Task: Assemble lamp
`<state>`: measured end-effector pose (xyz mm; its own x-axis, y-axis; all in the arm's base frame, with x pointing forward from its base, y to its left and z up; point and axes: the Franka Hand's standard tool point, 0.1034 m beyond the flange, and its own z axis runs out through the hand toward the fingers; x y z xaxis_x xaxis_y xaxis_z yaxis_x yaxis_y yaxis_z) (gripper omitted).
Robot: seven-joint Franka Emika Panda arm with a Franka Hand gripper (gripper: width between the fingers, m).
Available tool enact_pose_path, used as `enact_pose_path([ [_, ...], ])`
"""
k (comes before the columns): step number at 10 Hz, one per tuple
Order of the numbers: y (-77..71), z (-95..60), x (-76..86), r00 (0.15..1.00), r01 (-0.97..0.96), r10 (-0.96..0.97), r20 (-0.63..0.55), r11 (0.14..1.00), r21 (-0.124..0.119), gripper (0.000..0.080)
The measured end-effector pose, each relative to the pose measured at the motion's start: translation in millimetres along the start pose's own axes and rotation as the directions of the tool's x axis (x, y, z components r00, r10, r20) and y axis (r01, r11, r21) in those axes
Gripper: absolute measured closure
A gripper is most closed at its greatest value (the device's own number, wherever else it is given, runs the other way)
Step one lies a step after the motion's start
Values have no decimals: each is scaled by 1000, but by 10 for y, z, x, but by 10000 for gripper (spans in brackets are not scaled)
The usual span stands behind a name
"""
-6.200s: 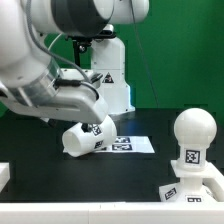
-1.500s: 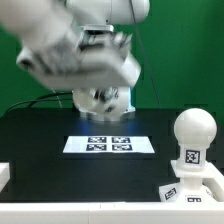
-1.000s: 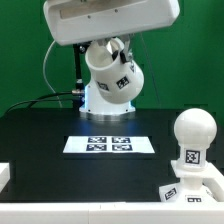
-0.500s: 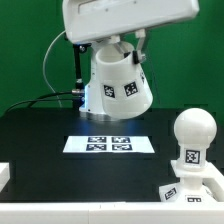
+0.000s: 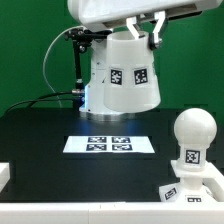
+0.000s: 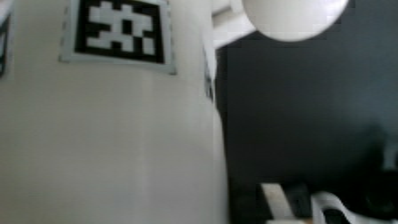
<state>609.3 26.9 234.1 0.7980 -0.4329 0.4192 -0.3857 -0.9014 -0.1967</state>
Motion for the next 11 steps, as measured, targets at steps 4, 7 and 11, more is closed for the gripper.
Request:
enact_pose_path([
  [4,-295,-29,-104,1000,12,-11,-8,1000,17,754],
  [7,-537,52,-137,1000,16,-16,-11,1000,24,754],
  [11,-703,307,-210,1000,13,-13,-1,1000,11,754],
])
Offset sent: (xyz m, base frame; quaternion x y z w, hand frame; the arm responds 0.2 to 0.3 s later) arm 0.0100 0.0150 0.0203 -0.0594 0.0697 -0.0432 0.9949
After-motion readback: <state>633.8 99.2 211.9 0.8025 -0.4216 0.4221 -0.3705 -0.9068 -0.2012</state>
